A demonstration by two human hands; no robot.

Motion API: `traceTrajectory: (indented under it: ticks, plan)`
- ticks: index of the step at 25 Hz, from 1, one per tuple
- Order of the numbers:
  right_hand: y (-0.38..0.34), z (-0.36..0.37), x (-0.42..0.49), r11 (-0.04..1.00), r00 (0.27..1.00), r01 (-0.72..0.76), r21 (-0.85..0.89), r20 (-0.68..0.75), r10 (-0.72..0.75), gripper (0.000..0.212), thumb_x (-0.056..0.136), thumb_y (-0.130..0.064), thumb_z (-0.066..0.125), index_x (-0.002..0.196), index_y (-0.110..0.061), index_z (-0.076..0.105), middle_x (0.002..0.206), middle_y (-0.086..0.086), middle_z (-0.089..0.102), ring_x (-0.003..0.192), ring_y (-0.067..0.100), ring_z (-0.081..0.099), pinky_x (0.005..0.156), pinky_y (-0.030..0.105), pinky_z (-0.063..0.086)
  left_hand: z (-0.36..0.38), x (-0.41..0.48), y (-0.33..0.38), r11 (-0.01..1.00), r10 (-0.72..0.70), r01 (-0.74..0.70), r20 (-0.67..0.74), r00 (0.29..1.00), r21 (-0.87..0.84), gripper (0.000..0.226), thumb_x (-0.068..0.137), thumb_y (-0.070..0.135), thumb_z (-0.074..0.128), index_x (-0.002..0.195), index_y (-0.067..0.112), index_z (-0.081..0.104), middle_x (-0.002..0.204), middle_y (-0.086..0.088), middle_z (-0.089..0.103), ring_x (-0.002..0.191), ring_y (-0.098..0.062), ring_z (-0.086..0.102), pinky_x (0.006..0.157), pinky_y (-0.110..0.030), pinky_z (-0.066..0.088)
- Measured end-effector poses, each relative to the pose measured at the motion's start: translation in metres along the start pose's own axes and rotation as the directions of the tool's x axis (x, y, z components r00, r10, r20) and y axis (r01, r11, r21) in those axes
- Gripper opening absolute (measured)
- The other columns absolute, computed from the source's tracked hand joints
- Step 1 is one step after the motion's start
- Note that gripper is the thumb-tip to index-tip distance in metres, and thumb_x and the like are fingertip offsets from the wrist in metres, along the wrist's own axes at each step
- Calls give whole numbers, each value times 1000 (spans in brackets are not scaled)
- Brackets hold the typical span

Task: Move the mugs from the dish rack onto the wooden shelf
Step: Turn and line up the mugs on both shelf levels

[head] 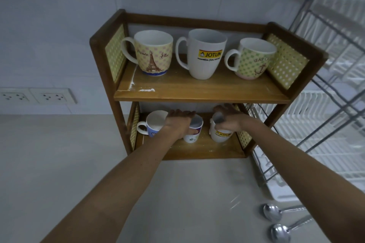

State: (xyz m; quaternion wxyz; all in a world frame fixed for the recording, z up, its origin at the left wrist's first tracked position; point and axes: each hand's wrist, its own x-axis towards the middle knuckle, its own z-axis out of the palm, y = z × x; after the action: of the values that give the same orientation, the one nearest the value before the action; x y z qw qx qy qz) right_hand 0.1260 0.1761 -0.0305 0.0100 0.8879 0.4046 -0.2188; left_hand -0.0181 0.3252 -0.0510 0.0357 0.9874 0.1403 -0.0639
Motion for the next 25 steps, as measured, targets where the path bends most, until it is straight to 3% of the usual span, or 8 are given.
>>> traceTrajectory:
  ticks: [2, 5, 8, 11, 13, 15, 18, 25]
  plan:
    - [-1, 0, 1, 997, 997, -74, -26, -31, 73, 75, 80, -51, 65, 141, -28, 30, 147, 11, 37, 131, 32, 40, 95, 39, 42, -1, 1, 1, 1000, -13, 13, 1, 1000, -9, 73, 85, 52, 57, 146, 25, 27, 150, -8, 38, 135, -32, 35, 111, -41, 29]
    - [-2, -4, 1, 998, 999, -51, -48, 16, 52, 83, 77, -42, 73, 144, -28, 27, 142, 11, 43, 125, 31, 46, 94, 40, 47, -1, 2, 2, 1000, -4, 4, 6, 1000, 1, 76, 85, 51, 57, 148, 25, 22, 153, -8, 33, 138, -31, 31, 112, -41, 26]
    - [-3, -5, 1, 998, 999, -36, -47, 16, 37, 82, 76, -41, 74, 143, -31, 28, 138, 10, 47, 120, 30, 51, 85, 36, 48, 1, -2, -10, 999, 15, -12, 88, 996, -41, 93, 85, 56, 55, 150, 27, -3, 161, -4, 4, 146, -29, 8, 117, -46, 10]
    - [-7, -5, 1, 992, 996, -79, -99, 36, 83, 81, 79, -48, 68, 146, -32, 25, 143, 11, 44, 124, 31, 48, 89, 37, 47, -6, -8, -48, 993, -115, 113, 212, 970, 25, 106, 80, 56, 61, 149, 26, -13, 160, -5, -11, 146, -31, -5, 116, -53, 3]
    - [-17, -5, 3, 986, 997, -56, -158, 37, 62, 81, 82, -54, 60, 149, -36, 17, 156, 8, 26, 137, 33, 34, 105, 46, 39, -12, -13, -71, 975, -217, 189, 290, 932, 119, 107, 77, 54, 65, 149, 27, -9, 161, -7, -4, 146, -33, 4, 115, -52, 13]
    - [-38, -3, 5, 988, 997, 67, -137, -31, -72, 82, 80, -61, 56, 149, -40, 16, 161, 0, 17, 143, 29, 23, 112, 51, 28, -10, -17, -82, 973, -227, 205, 305, 925, 104, 105, 76, 53, 67, 150, 26, -3, 160, -8, 13, 143, -33, 21, 112, -47, 28]
    - [-71, 6, 7, 950, 975, 182, -254, -79, -208, 85, 77, -61, 61, 148, -39, 21, 154, 0, 34, 136, 27, 37, 108, 46, 33, -4, -20, -83, 980, -201, 191, 252, 947, 64, 103, 76, 52, 67, 150, 27, 0, 158, -6, 20, 139, -31, 30, 106, -44, 34]
    - [-70, 2, 11, 918, 970, 122, -377, -152, -191, 68, 76, -57, 64, 137, -36, 44, 136, 1, 54, 120, 25, 50, 97, 42, 40, -1, -22, -82, 980, -199, 190, 211, 957, 63, 100, 77, 50, 67, 151, 27, 4, 158, -4, 21, 139, -31, 30, 108, -48, 30]
